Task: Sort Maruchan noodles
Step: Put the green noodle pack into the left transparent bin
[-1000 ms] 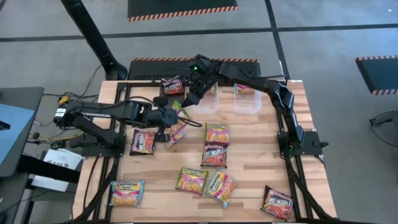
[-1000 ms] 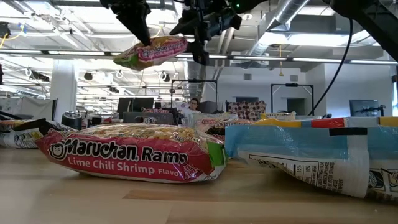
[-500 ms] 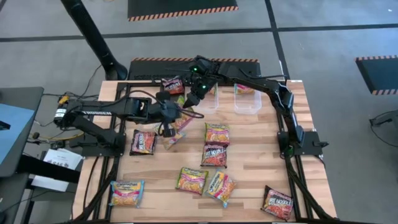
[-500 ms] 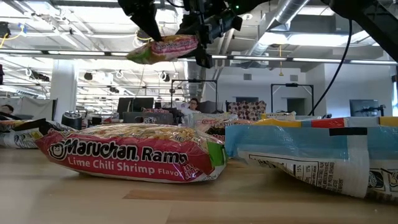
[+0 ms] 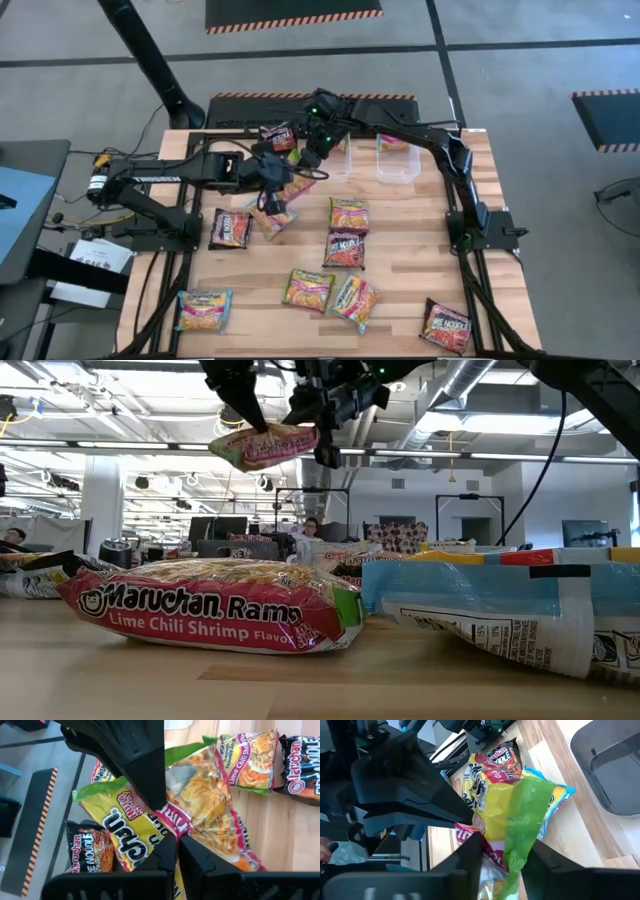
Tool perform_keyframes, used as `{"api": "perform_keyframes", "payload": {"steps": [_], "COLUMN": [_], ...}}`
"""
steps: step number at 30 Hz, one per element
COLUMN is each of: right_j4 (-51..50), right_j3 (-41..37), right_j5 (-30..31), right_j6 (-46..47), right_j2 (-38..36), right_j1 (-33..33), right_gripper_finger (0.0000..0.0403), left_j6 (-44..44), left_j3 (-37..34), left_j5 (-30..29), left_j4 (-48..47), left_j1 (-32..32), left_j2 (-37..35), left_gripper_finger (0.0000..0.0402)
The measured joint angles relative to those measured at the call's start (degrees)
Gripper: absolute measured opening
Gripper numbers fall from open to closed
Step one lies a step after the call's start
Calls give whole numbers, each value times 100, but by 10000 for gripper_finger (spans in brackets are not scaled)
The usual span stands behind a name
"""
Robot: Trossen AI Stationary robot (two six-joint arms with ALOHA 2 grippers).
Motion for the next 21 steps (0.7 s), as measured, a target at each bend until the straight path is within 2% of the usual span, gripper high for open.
{"api": "perform_keyframes", "payload": {"steps": [4,9,17,21], "right_j4": [5,1,-76,-119], "right_j3": [4,4,-9,-9], "right_j5": [1,4,2,2], "right_j6": [-1,-41,-113,-231], "right_j2": [-4,-4,0,3], "right_j1": [0,-2,9,-26], "right_gripper_finger": [84,79,77,77], "left_j6": [-45,-396,-985,-1340], "left_j3": [-2,-2,0,0], "left_j5": [-1,179,1465,1784], "left_j4": [17,37,71,104], "left_j1": [66,200,589,798], "left_j2": [0,0,-2,-2], "left_gripper_finger": [0,3,53,88]}}
